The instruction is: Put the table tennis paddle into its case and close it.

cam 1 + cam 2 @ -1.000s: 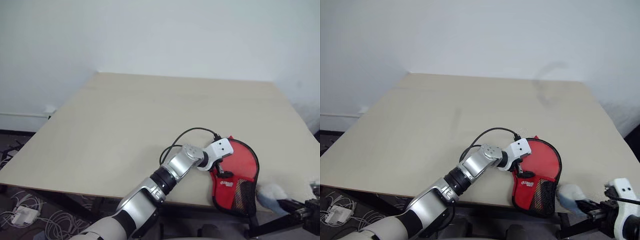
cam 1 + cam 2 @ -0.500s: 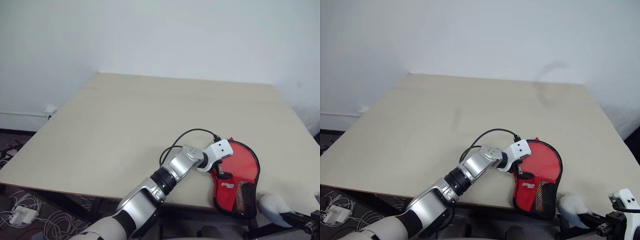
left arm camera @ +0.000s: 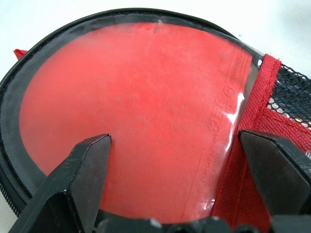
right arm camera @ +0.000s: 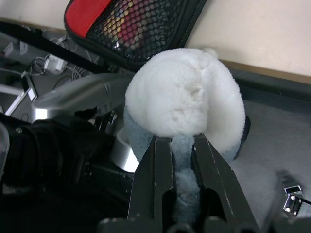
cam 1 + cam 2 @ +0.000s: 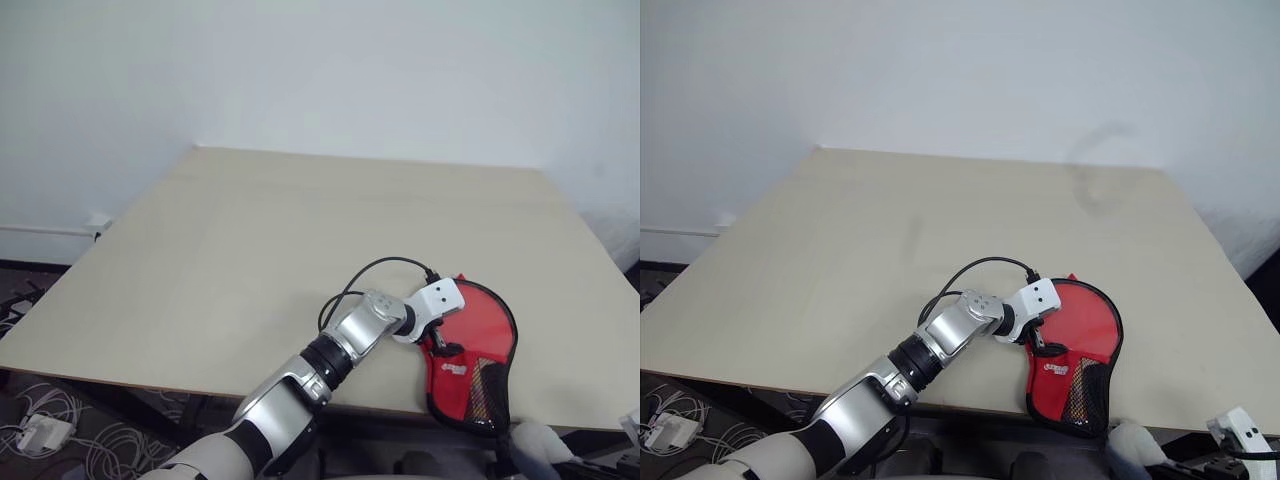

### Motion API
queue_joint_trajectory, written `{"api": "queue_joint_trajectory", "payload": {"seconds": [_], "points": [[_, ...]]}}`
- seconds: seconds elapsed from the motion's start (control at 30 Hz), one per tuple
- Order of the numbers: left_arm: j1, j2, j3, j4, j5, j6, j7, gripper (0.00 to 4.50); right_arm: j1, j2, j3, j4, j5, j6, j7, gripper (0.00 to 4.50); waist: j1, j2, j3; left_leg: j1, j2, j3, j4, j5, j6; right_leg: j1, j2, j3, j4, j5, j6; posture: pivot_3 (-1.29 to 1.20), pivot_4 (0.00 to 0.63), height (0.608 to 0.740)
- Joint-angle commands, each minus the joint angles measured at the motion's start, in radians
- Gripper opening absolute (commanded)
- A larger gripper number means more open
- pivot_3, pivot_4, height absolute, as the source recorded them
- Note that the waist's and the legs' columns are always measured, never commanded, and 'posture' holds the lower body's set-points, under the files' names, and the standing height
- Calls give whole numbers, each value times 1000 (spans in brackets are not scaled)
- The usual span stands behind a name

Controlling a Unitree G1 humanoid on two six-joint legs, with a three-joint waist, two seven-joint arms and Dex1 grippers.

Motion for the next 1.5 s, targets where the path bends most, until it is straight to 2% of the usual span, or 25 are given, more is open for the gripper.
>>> {"api": "queue_joint_trajectory", "payload": {"seconds": [0.03, 0.27, 0.53, 0.67, 0.73, 0.77, 0.8, 0.83, 0.87, 0.93, 1.0, 1.03, 1.1, 1.13, 1.2, 1.37, 1.5], "points": [[45, -45, -45, 144, 43, 76, 1, 4500, 44, -25, -25, -19, -16, -7, 59, 5, 0, 0, 0, 0, 0, 0, 0, 0, 0, 0, 0, 0, 0, 0, 0, 0, 0, 740], [37, -43, -39, 153, 44, 73, 1, 4500, 119, -55, -24, -95, -60, -62, 131, 5, 0, 0, 0, 0, 0, 0, 0, -1, 0, 0, 0, 0, 0, 0, 0, 0, 0, 740], [30, -49, -33, 165, 43, 66, 4, 4500, -60, -56, 33, -98, -31, -28, 42, 5, -8, 0, 0, 0, 1, 0, 0, -1, 0, 2, 0, -2, -6, 0, 0, 0, 0, 740], [28, -47, -30, 169, 43, 65, 3, 4500, -86, -40, -9, -97, -4, -22, 54, 5, -24, 3, 0, -1, 5, -4, -2, -3, 3, 14, 1, -10, -18, 0, 0, 0, 0, 740], [28, -47, -19, 167, 41, 58, 14, 4500, -98, -43, -14, -89, -2, -13, 50, 663, -29, 13, -7, -7, 11, -4, -3, -3, 3, 20, 3, -16, -27, 1, 0, 0, 0, 740], [26, -45, -10, 164, 38, 52, 21, 4500, -111, -43, -20, -88, 4, -10, 48, 867, -28, 10, -8, -13, 19, -2, -6, -3, 4, 24, 3, -24, -30, 1, -1, 0, 0, 740], [24, -43, 0, 161, 35, 45, 27, 4500, -124, -43, -25, -86, 12, -6, 44, 1189, -24, -1, -7, -15, 18, 4, -9, -3, 4, 18, 0, -22, -22, 1, -1, 0, 0, 740], [20, -39, 17, 154, 26, 37, 30, 4500, -137, -47, -33, -86, 19, -2, 43, 1540, -21, -2, -8, -15, 18, 13, -9, -3, 4, 9, -4, -19, -8, 1, -1, 0, 0, 740], [16, -37, 37, 148, 13, 35, 31, 4500, -151, -50, -40, -85, 25, 4, 41, 1904, -21, 1, -7, -10, 20, 20, -7, -4, 3, 0, -4, -18, -4, 1, -1, 0, 0, 740], [7, -32, 80, 141, -10, 42, 34, 4500, -183, -52, -59, -80, 45, 22, 37, 2631, -21, 6, -5, -7, 20, 18, -7, -6, -1, -3, -5, -22, -4, 1, -2, 0, 0, 740], [0, -22, 108, 145, -18, 35, 38, 4500, -216, -54, -75, -69, 66, 39, 32, 3381, -26, 10, -4, -4, 20, 19, -3, -7, 0, -2, -14, -36, -5, 1, -2, 0, 0, 740], [-3, -17, 118, 149, -19, 28, 39, 4500, -233, -55, -79, -63, 72, 45, 26, 3721, -33, 16, -4, -4, 20, 18, 1, -7, 0, 0, -18, -43, -7, 1, -2, 0, 0, 740], [-4, -8, 143, 153, -25, 25, 43, 4500, -283, -54, -81, -44, 85, 60, 4, 4442, -49, 24, -5, -8, 21, 10, 2, -8, 1, 14, -18, -53, -27, 1, -1, 0, 0, 740], [-3, -3, 155, 152, -27, 24, 44, 4500, -308, -53, -78, -37, 92, 66, -9, 4480, -50, 23, -5, -11, 21, 8, 1, -9, 3, 18, -17, -54, -34, 1, -1, 0, 0, 740], [1, 8, 177, 145, -32, 25, 41, 4500, -362, -48, -67, -24, 99, 72, -40, 4480, -47, 22, -4, -14, 17, 10, 3, -10, 4, 13, -21, -52, -33, 1, -1, 0, 0, 740], [14, 39, 207, 99, -44, 38, 22, 4500, -528, -6, -44, 30, 120, 62, -138, 4480, -40, 20, -2, -12, 14, 11, 2, -9, 3, 2, -23, -51, -23, 2, -1, 0, 0, 740], [21, 80, 246, 13, -70, 50, -6, 4500, -733, 48, 9, 120, 86, 12, -260, 4480, -43, 25, 2, 0, 14, 14, 0, -9, 3, 0, -25, -50, -11, 2, -1, 0, 0, 740]]}}
